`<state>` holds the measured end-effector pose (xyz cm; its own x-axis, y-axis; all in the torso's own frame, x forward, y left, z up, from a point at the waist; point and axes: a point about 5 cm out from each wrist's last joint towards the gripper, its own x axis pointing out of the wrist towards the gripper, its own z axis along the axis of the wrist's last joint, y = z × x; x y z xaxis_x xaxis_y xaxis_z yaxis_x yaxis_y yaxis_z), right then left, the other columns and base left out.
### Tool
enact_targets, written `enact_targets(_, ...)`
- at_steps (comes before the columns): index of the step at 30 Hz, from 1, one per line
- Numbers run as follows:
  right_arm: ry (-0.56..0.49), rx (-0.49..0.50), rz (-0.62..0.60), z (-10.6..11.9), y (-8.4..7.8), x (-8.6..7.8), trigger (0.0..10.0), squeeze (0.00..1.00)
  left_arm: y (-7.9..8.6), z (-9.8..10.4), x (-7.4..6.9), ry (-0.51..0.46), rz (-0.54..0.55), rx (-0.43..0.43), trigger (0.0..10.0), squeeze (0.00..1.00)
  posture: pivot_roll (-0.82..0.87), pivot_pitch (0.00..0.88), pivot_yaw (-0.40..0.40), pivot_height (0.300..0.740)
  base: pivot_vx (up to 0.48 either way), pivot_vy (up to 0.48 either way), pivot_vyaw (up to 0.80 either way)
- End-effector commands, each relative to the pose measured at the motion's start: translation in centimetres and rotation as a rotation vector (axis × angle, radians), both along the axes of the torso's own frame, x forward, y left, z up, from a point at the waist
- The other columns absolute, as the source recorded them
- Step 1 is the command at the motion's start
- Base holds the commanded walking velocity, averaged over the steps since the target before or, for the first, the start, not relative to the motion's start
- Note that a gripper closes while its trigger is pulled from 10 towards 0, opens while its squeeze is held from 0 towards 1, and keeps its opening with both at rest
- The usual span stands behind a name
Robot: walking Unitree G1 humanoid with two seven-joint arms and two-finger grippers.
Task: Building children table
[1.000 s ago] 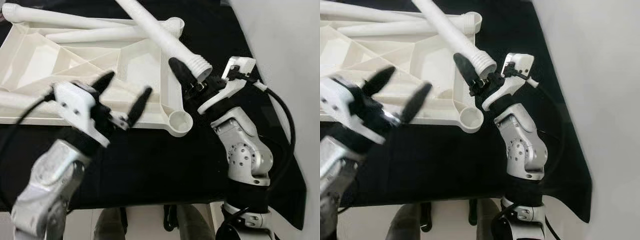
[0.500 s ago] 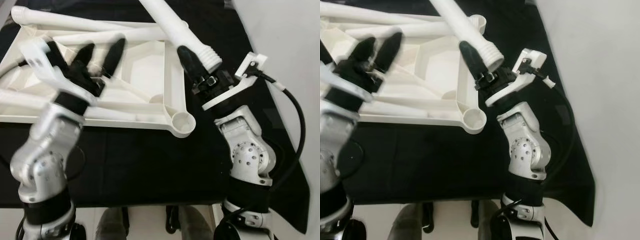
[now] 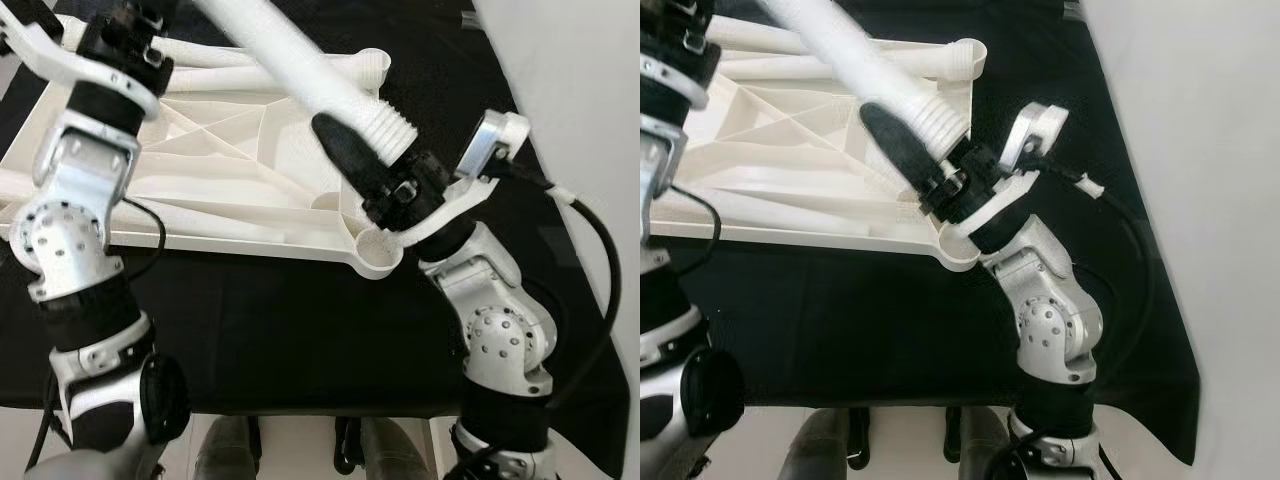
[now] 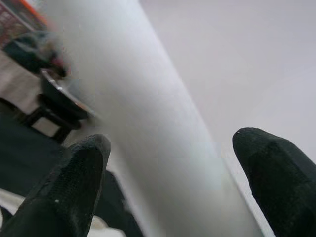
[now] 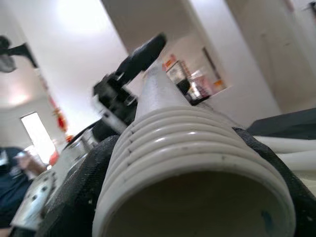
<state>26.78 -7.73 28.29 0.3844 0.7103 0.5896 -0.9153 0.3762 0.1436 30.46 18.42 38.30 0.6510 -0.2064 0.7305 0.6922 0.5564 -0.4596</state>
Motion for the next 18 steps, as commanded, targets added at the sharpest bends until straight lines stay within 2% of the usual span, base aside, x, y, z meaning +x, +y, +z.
enact_targets(1, -0.044, 0.001, 0.051, 0.3, 0.3, -0.9, 0.0, 0.0, -0.1, 0.5, -0.4, -0.038, -0.056, 0.001, 10.0, 0.0, 0.07, 0.219, -0.022, 0.74, 0.0, 0.0, 0.0)
enact_targets(2, -0.044, 0.001, 0.051, 0.3, 0.3, -0.9, 0.0, 0.0, -0.1, 0.5, -0.4, -0.038, -0.056, 0.001, 10.0, 0.0, 0.07, 0.219, -0.022, 0.74, 0.0, 0.0, 0.0)
enact_targets(4, -0.043, -0.011, 0.053, 0.1, 0.4, -0.9, 0.0, 0.0, -0.8, 1.0, -1.0, -0.09, -0.125, 0.024, 10.0, 0.0, 0.07, 0.217, -0.021, 0.74, 0.0, 0.0, 0.0)
enact_targets(9, -0.047, -0.014, 0.063, 0.1, 0.5, -0.9, 0.0, 0.0, -1.0, 1.1, -1.1, -0.09, -0.14, 0.019, 10.0, 0.0, 0.07, 0.216, -0.024, 0.74, 0.0, 0.0, 0.0)
enact_targets(10, -0.048, -0.017, 0.068, 0.0, 0.5, -0.9, 0.0, 0.0, -0.8, 1.1, -1.0, -0.085, -0.141, -0.006, 6.5, 0.0, 0.06, 0.211, -0.031, 0.74, 0.0, 0.0, 0.0)
enact_targets(11, -0.048, -0.017, 0.068, 0.0, 0.5, -0.9, 0.0, 0.0, -0.8, 1.1, -1.0, -0.085, -0.141, -0.006, 6.5, 0.0, 0.06, 0.211, -0.031, 0.74, 0.0, 0.0, 0.0)
enact_targets(12, -0.051, -0.026, 0.071, 0.0, 0.5, -0.9, 0.0, 0.0, -0.5, 1.2, -1.0, -0.089, -0.153, -0.045, 0.0, 0.0, 0.06, 0.209, -0.032, 0.74, 0.0, 0.0, 0.0)
enact_targets(13, -0.052, -0.04, 0.072, -0.2, 0.4, -0.9, 0.0, 0.0, -0.2, 1.4, -1.2, -0.102, -0.176, -0.096, 0.0, 0.0, 0.06, 0.208, -0.033, 0.74, 0.0, 0.0, 0.0)
enact_targets(14, -0.051, -0.045, 0.071, -0.3, 0.4, -0.9, 0.0, 0.0, -0.1, 1.4, -1.2, -0.107, -0.184, -0.108, 0.0, 0.0, 0.06, 0.208, -0.033, 0.74, 0.0, 0.0, 0.0)
enact_targets(18, -0.043, -0.057, 0.062, -0.5, 0.4, -0.8, 0.0, 0.0, -0.3, 1.6, -1.4, -0.121, -0.2, -0.079, 0.0, 0.0, 0.06, 0.207, -0.031, 0.74, 0.0, 0.0, 0.0)
